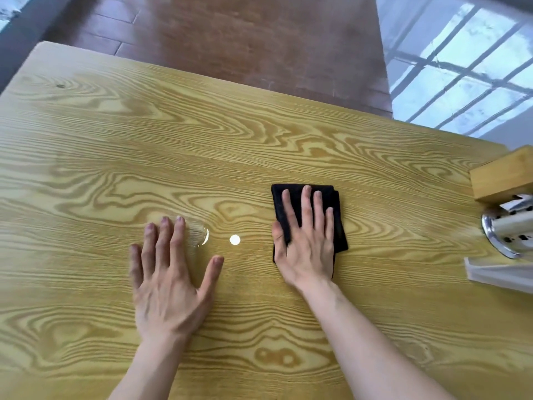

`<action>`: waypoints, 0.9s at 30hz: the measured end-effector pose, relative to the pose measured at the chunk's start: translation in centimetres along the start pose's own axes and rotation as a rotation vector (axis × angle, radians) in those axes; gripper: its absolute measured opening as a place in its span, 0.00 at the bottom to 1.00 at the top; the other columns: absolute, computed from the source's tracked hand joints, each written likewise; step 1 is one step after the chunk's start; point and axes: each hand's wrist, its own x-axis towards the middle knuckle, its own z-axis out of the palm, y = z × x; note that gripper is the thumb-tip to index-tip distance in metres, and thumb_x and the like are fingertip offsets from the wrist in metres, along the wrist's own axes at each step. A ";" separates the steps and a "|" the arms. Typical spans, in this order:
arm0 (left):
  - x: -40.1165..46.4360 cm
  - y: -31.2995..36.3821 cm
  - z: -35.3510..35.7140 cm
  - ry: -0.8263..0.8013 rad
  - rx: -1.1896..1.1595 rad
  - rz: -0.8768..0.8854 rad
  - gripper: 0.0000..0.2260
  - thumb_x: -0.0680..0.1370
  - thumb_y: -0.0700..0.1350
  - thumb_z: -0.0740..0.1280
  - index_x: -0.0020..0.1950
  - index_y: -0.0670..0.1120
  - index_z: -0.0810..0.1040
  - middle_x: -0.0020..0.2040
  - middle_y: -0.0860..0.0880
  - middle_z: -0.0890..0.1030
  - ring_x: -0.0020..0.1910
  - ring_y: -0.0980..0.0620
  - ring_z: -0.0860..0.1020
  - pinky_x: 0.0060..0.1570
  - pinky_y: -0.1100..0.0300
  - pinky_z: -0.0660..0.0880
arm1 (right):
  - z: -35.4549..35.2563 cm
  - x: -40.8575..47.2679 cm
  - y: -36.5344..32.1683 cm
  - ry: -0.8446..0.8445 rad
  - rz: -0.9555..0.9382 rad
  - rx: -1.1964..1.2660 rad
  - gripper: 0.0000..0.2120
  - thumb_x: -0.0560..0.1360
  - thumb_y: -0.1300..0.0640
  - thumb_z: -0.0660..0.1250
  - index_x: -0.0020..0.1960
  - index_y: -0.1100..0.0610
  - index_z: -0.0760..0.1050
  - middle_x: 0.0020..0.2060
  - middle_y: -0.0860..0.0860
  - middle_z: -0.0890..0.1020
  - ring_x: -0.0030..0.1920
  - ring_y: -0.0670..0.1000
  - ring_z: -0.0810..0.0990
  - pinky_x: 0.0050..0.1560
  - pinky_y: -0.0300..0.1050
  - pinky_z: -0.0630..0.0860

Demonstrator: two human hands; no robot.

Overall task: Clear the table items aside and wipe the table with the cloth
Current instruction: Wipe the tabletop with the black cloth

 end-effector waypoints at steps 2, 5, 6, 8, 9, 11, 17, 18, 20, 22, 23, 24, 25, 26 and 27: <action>-0.1 -0.1 0.0 0.004 -0.007 0.004 0.39 0.76 0.72 0.46 0.82 0.52 0.52 0.83 0.49 0.55 0.83 0.52 0.46 0.80 0.45 0.45 | -0.1 -2.0 -0.5 -0.012 -0.036 -0.016 0.30 0.83 0.40 0.43 0.82 0.44 0.40 0.82 0.55 0.43 0.82 0.56 0.39 0.79 0.62 0.47; -0.2 -0.1 -0.1 0.008 -0.017 0.012 0.40 0.76 0.72 0.45 0.82 0.52 0.52 0.83 0.49 0.55 0.83 0.52 0.45 0.80 0.45 0.46 | -0.5 -6.0 -1.1 -0.032 -0.087 0.004 0.30 0.83 0.41 0.46 0.82 0.45 0.42 0.82 0.55 0.43 0.82 0.57 0.40 0.79 0.63 0.50; -0.2 -0.1 -0.2 0.011 -0.022 0.014 0.40 0.76 0.72 0.45 0.82 0.52 0.52 0.83 0.49 0.55 0.83 0.52 0.45 0.80 0.45 0.46 | -0.6 -7.6 -1.3 -0.040 -0.096 0.004 0.30 0.83 0.42 0.47 0.82 0.45 0.43 0.82 0.55 0.44 0.82 0.57 0.41 0.79 0.63 0.51; -0.3 -0.1 -0.2 0.011 -0.025 0.017 0.39 0.76 0.72 0.45 0.82 0.52 0.51 0.83 0.49 0.54 0.83 0.52 0.45 0.80 0.45 0.45 | -0.7 -10.5 -1.4 -0.049 -0.105 -0.005 0.31 0.83 0.42 0.49 0.82 0.46 0.44 0.83 0.55 0.45 0.82 0.57 0.43 0.79 0.63 0.53; -0.3 -0.1 -0.2 0.011 -0.025 0.021 0.39 0.76 0.72 0.45 0.82 0.52 0.51 0.83 0.49 0.54 0.83 0.52 0.45 0.80 0.45 0.45 | -0.6 -11.7 -1.4 -0.047 -0.110 -0.003 0.31 0.83 0.41 0.50 0.82 0.47 0.46 0.83 0.55 0.46 0.82 0.57 0.44 0.78 0.63 0.54; -0.4 -0.1 -0.3 0.010 -0.027 0.028 0.39 0.76 0.72 0.45 0.82 0.52 0.50 0.83 0.49 0.54 0.83 0.52 0.44 0.80 0.45 0.45 | -0.6 -13.0 -1.0 -0.041 -0.122 0.013 0.31 0.82 0.41 0.52 0.82 0.48 0.49 0.83 0.55 0.49 0.82 0.57 0.47 0.77 0.62 0.55; -0.4 -0.2 -0.3 0.011 -0.047 0.022 0.39 0.77 0.72 0.45 0.83 0.52 0.50 0.83 0.50 0.53 0.82 0.54 0.43 0.80 0.46 0.45 | -0.2 -10.9 -0.3 -0.020 -0.110 0.053 0.33 0.81 0.43 0.57 0.82 0.50 0.50 0.83 0.53 0.50 0.82 0.55 0.47 0.79 0.61 0.54; -0.4 -0.2 -0.3 0.010 -0.048 0.022 0.39 0.77 0.72 0.46 0.83 0.52 0.50 0.83 0.50 0.53 0.82 0.54 0.43 0.80 0.46 0.45 | -0.1 -9.6 -0.3 -0.021 -0.103 0.046 0.34 0.81 0.44 0.57 0.82 0.50 0.49 0.83 0.53 0.49 0.82 0.54 0.46 0.79 0.60 0.53; -0.4 -0.3 -0.3 0.010 -0.046 0.024 0.39 0.77 0.71 0.46 0.83 0.52 0.50 0.83 0.50 0.53 0.82 0.54 0.43 0.80 0.45 0.45 | 0.1 -6.3 -0.5 -0.014 -0.084 0.045 0.36 0.79 0.47 0.60 0.82 0.48 0.48 0.83 0.52 0.48 0.82 0.53 0.45 0.80 0.60 0.51; -0.2 -0.3 -0.3 0.014 -0.051 0.019 0.39 0.77 0.71 0.46 0.83 0.52 0.50 0.83 0.51 0.53 0.82 0.54 0.43 0.80 0.45 0.45 | 0.2 -2.8 -1.4 0.012 -0.053 0.087 0.37 0.78 0.51 0.64 0.82 0.45 0.50 0.83 0.50 0.50 0.82 0.52 0.45 0.80 0.58 0.50; -0.1 -0.3 -0.3 0.015 -0.055 0.019 0.39 0.77 0.71 0.45 0.83 0.52 0.50 0.83 0.51 0.53 0.82 0.54 0.43 0.80 0.46 0.45 | 0.2 -1.3 -2.0 0.028 -0.031 0.124 0.36 0.78 0.52 0.65 0.81 0.44 0.53 0.82 0.49 0.51 0.82 0.51 0.46 0.81 0.57 0.49; -0.1 -0.3 -0.2 0.017 -0.058 0.021 0.39 0.77 0.71 0.45 0.83 0.52 0.50 0.83 0.51 0.53 0.82 0.54 0.43 0.80 0.46 0.45 | 0.2 0.0 -2.7 0.040 -0.011 0.169 0.34 0.78 0.53 0.65 0.81 0.43 0.55 0.82 0.48 0.53 0.82 0.50 0.47 0.81 0.56 0.49; 0.0 -0.3 -0.2 0.020 -0.061 0.022 0.39 0.77 0.71 0.45 0.83 0.52 0.50 0.83 0.51 0.53 0.82 0.54 0.43 0.80 0.45 0.46 | 0.1 0.9 -3.5 0.049 0.000 0.219 0.31 0.79 0.52 0.63 0.80 0.42 0.57 0.82 0.47 0.54 0.82 0.50 0.47 0.81 0.55 0.48; 0.0 -0.4 -0.2 0.024 -0.061 0.021 0.39 0.77 0.71 0.45 0.83 0.52 0.50 0.83 0.51 0.54 0.82 0.54 0.43 0.80 0.45 0.46 | 0.1 1.6 -4.6 0.055 -0.011 0.272 0.28 0.80 0.50 0.59 0.79 0.41 0.58 0.82 0.46 0.55 0.82 0.49 0.48 0.81 0.55 0.48; 0.0 -0.5 -0.2 0.025 -0.061 0.020 0.39 0.77 0.71 0.45 0.83 0.51 0.50 0.83 0.51 0.54 0.82 0.54 0.44 0.80 0.46 0.46 | 0.1 2.1 -5.8 0.053 -0.042 0.328 0.26 0.81 0.47 0.55 0.79 0.41 0.60 0.81 0.46 0.56 0.82 0.47 0.48 0.81 0.54 0.48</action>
